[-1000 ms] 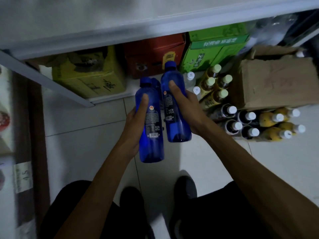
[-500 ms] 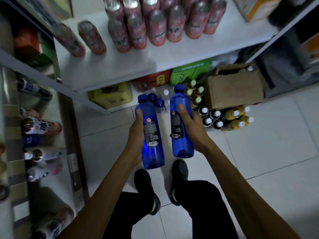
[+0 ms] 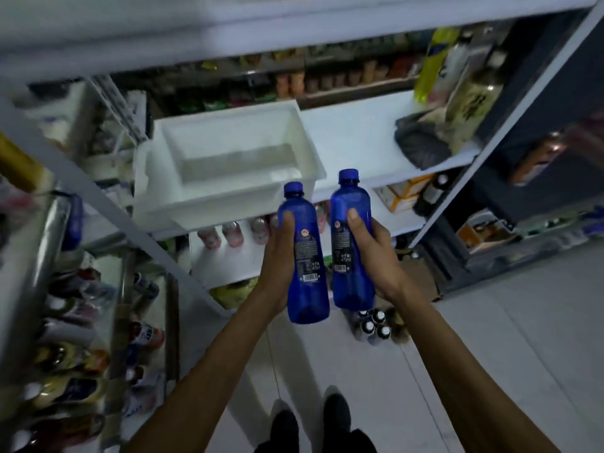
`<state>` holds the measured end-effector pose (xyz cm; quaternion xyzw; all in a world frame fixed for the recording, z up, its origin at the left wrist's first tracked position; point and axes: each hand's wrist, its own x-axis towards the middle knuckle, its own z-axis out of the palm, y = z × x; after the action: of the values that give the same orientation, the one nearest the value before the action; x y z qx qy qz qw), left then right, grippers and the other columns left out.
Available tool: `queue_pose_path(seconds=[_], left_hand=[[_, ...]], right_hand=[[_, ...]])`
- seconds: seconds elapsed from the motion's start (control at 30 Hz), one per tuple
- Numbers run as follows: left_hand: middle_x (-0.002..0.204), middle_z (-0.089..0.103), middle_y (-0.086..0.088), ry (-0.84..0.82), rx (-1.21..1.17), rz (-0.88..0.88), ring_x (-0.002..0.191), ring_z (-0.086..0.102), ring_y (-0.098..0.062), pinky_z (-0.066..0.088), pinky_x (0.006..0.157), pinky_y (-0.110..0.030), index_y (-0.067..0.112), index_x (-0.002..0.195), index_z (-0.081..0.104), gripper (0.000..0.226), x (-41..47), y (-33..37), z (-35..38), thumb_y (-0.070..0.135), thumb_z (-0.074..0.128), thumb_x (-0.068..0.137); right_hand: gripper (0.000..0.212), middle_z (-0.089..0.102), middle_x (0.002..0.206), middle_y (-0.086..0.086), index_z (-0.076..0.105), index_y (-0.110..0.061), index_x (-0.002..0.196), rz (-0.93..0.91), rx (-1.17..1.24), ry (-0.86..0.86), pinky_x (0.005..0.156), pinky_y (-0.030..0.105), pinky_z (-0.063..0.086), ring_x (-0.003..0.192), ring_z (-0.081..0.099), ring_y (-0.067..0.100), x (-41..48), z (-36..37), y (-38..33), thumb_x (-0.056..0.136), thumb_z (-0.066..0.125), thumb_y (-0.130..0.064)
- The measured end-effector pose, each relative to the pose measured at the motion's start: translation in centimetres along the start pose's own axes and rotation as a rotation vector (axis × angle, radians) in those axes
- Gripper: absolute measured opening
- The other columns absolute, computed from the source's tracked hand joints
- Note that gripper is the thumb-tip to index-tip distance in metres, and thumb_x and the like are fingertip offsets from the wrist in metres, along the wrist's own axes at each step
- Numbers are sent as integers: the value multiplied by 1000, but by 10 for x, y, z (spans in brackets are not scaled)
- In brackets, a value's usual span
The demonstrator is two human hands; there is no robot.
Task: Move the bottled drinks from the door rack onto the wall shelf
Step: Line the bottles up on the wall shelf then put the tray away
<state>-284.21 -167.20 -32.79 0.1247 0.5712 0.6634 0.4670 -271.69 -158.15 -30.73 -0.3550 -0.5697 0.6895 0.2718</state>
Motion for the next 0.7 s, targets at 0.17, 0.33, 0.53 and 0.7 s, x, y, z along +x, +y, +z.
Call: queue_pose_path(seconds=[0.17, 0.33, 0.53, 0.7], left_hand=[[80, 61, -9, -6, 85, 188, 71, 59, -24, 53, 65, -38, 11, 103, 57, 54, -31, 97, 30, 62, 44, 92], [78, 68, 3, -43, 106, 342, 68, 64, -12, 53, 59, -26, 11, 110, 61, 52, -57, 182, 57, 57, 43, 94], [100, 70, -8, -16, 89, 498, 86, 67, -23, 55, 76, -38, 16, 121, 59, 65, -86, 251, 103, 66, 48, 81], [109, 69, -17, 48, 91, 607, 96, 67, -33, 54, 88, -49, 18, 121, 61, 59, -93, 271, 138, 65, 51, 87]], right_hand=[[59, 62, 90, 33, 56, 3, 97, -125, 3, -56, 74, 54, 54, 77, 62, 33, -11, 17, -103, 88, 60, -55], [47, 65, 85, 14, 58, 1, 101, -261, -6, -99, 72, 44, 54, 76, 64, 26, -22, 31, -193, 94, 56, -46], [40, 70, 90, 9, 61, -5, 109, -388, -4, -174, 64, 33, 57, 77, 69, 22, -23, 20, -269, 95, 53, -42], [57, 70, 103, 18, 60, -7, 116, -432, 2, -227, 73, 39, 58, 85, 70, 26, -11, -1, -306, 85, 57, -54]])
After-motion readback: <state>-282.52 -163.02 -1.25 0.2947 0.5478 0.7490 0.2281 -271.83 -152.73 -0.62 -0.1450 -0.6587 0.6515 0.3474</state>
